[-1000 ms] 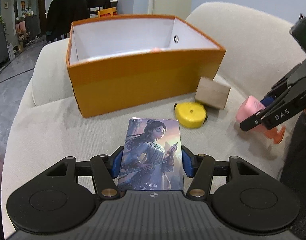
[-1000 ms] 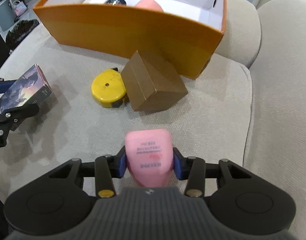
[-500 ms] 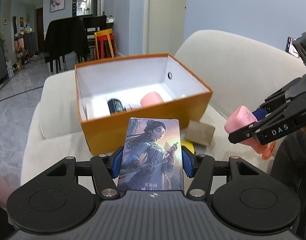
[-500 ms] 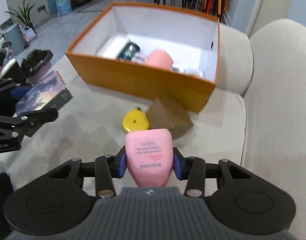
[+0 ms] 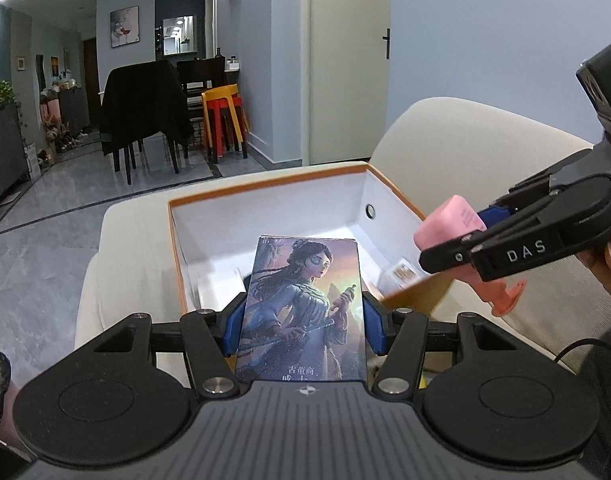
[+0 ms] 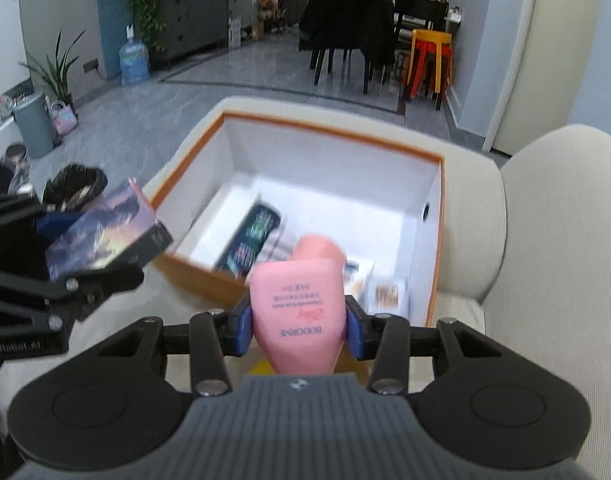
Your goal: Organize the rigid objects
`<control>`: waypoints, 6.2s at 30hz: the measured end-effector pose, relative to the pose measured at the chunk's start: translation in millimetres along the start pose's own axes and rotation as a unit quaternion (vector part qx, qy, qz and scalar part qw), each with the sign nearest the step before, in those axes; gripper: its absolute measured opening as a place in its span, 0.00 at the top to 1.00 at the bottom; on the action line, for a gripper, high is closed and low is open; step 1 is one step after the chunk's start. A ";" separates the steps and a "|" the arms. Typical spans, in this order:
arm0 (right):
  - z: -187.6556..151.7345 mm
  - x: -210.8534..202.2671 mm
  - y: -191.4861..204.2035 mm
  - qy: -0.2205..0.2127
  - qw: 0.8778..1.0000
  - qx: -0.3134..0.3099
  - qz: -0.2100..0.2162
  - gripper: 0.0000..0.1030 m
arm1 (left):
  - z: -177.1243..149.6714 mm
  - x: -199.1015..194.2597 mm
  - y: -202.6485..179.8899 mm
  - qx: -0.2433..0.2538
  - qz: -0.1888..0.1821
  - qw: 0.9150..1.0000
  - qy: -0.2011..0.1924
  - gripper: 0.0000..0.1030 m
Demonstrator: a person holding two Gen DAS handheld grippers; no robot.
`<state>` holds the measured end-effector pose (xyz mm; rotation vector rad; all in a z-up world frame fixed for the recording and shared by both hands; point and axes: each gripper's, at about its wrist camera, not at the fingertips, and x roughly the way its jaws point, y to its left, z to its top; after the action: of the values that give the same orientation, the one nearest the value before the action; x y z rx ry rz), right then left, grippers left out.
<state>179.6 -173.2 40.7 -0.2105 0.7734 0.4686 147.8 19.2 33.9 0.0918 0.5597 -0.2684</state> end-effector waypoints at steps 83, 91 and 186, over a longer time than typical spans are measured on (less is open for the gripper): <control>71.5 147.6 -56.2 -0.043 0.993 0.113 0.013 0.46 | 39.2 147.1 -2.2 0.122 0.070 0.984 0.113 0.13; 77.4 125.9 -51.8 -0.066 0.992 0.106 0.022 0.46 | 48.8 114.5 -5.8 0.099 0.083 0.989 0.078 0.13; -95.0 85.5 -67.4 0.045 0.985 0.166 0.022 0.34 | -105.4 90.2 -99.6 0.030 -0.044 0.988 0.142 0.35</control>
<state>205.9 -237.5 -86.1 0.0971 0.9341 0.3677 139.8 -80.3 -104.8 0.1649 0.8406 -0.3611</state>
